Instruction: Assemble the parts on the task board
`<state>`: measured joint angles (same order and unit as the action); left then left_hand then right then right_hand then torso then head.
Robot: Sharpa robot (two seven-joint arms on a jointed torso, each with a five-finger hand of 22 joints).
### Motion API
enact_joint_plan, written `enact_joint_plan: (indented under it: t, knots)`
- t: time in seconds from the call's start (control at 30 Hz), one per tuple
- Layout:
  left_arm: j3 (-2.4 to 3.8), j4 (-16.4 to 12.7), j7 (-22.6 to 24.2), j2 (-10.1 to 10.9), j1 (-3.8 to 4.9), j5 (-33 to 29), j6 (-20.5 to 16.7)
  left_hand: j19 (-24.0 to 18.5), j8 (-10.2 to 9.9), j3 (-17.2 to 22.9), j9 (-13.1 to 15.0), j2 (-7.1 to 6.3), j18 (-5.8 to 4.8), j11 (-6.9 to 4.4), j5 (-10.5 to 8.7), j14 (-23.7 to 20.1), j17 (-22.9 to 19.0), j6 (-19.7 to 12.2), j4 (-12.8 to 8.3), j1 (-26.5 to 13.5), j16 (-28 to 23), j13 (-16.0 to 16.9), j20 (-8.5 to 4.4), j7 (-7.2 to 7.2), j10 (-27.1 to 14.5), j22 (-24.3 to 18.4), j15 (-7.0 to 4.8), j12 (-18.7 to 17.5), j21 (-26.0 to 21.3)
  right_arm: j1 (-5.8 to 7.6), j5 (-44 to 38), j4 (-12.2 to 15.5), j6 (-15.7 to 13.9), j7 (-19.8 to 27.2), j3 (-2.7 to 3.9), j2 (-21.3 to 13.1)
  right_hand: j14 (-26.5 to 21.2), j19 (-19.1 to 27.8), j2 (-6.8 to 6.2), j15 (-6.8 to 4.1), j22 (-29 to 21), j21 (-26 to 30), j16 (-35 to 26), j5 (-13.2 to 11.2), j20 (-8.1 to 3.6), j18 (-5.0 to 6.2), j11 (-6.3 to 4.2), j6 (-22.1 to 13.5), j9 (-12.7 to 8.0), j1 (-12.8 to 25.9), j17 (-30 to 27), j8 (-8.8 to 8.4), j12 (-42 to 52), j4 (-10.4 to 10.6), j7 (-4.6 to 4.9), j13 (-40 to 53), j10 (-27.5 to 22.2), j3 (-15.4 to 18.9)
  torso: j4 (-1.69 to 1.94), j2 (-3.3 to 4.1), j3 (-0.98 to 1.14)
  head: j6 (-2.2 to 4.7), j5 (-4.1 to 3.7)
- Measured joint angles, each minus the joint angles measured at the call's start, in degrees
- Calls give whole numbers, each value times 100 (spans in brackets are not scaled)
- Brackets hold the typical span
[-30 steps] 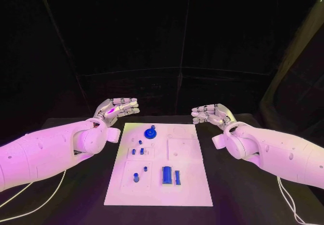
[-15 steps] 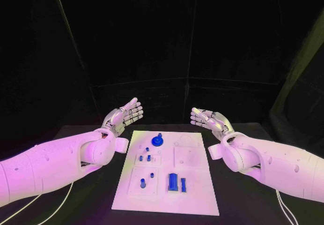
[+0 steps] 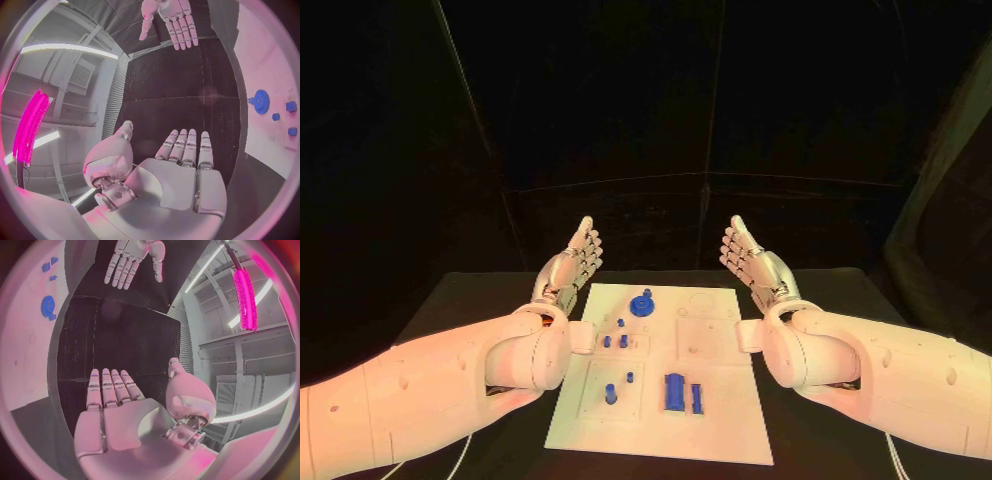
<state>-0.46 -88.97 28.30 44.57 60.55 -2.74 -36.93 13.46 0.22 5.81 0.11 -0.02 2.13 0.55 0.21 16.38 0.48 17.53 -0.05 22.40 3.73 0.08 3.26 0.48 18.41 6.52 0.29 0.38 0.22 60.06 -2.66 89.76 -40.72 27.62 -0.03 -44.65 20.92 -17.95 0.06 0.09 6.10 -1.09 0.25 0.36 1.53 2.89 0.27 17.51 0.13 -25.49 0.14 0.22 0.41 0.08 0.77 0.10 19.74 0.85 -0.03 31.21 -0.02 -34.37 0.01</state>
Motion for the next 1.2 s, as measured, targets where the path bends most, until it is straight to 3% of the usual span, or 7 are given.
enact_joint_plan:
  t: [0.2, 0.37, 0.73, 0.87, 0.93, 1.0, 1.2]
  knots:
    - [34, -84, 18, 9, -48, 108, -414, -294, 0, -312, -2, 2, -91, -37, 0, -368, -28, -392, 5, -502, -233, -1, -210, -32, -414, -225, -19, 0, 0, 0, 149, 2, -169, 73, 0, -3, -448, 393, -4, -2, -261, 53, 0, 0, -94, -160, -16, -375, -2, 546, -6, 0, 0, -11, -48, -3, -424, -23, 2, -2, 1, 0, 0]
    - [36, -85, 26, 11, -48, 150, -549, -488, 0, -438, -6, 3, -91, -47, 0, -609, -37, -651, 4, -831, -309, -1, -287, -38, -681, -466, -24, 0, 0, 0, 210, 3, -236, 102, 0, -3, -746, 647, -3, -10, -456, 66, 0, 0, -127, -162, -17, -626, -6, 911, -6, 0, -21, -9, -65, -3, -710, -52, 3, -3, 2, 0, 0]
    - [37, -87, 32, 11, -48, 186, -660, -770, 0, -517, -5, -7, -97, -55, 0, -968, -39, -1045, 4, -1331, -335, 0, -333, -47, -1095, -619, -16, 0, 0, 0, 262, 4, -291, 128, 0, -3, -1238, 1060, -4, -10, -585, 88, 0, 0, -144, -251, -20, -1028, -6, 1500, -6, 0, -21, -9, -68, -2, -1165, -52, 3, -3, 2, 0, 0]
    - [37, -88, 34, 11, -48, 191, -676, -1320, 0, -564, -4, 1, -180, -58, 0, -1597, -43, -1692, 3, -2064, -335, 1, -330, -44, -1758, -644, -30, 0, 0, 0, 269, 5, -298, 132, 0, -3, -1507, 1293, -11, -8, -603, 88, 1, 0, -149, -250, -28, -1254, -5, 1832, -5, 0, -21, -9, -75, -1, -1418, -52, 3, -3, 2, 0, 0]
    - [37, -88, 35, 12, -48, 192, -682, -1321, 1, -564, -4, 1, -180, -55, 0, -1616, -43, -1723, 3, -2199, -335, 1, -331, -49, -1811, -646, -29, 0, 0, 0, 271, 6, -302, 135, 0, -3, -1909, 1686, -7, -8, -605, 88, 1, 0, -152, -250, -27, -1668, -5, 2045, -5, 0, -21, -9, -77, -1, -1851, -52, 3, -3, 2, 0, 0]
    - [37, -88, 35, 12, -48, 193, -685, -1321, 1, -564, -4, 3, -180, -54, 0, -1616, -44, -1723, 3, -2198, -335, 1, -331, -49, -1811, -647, -29, 0, 0, -1, 274, 6, -304, 135, 0, -3, -2054, 1765, -7, -9, -605, 88, 1, 0, -155, -250, -28, -1721, -5, 2445, -5, 0, -21, -9, -80, -1, -1931, -52, 3, -3, 3, 0, 0]
    - [37, -88, 36, 12, -48, 196, -691, -1320, 1, -564, -4, 3, -180, -55, 0, -1616, -43, -1723, 3, -2197, -335, 0, -331, -49, -1811, -647, -29, 0, 0, -1, 280, 5, -308, 137, 0, -4, -2072, 1764, -10, -10, -605, 88, 1, 0, -154, -250, -27, -1722, -5, 2513, -5, 0, -21, -9, -80, 0, -1945, -51, 3, -3, 3, 0, 0]
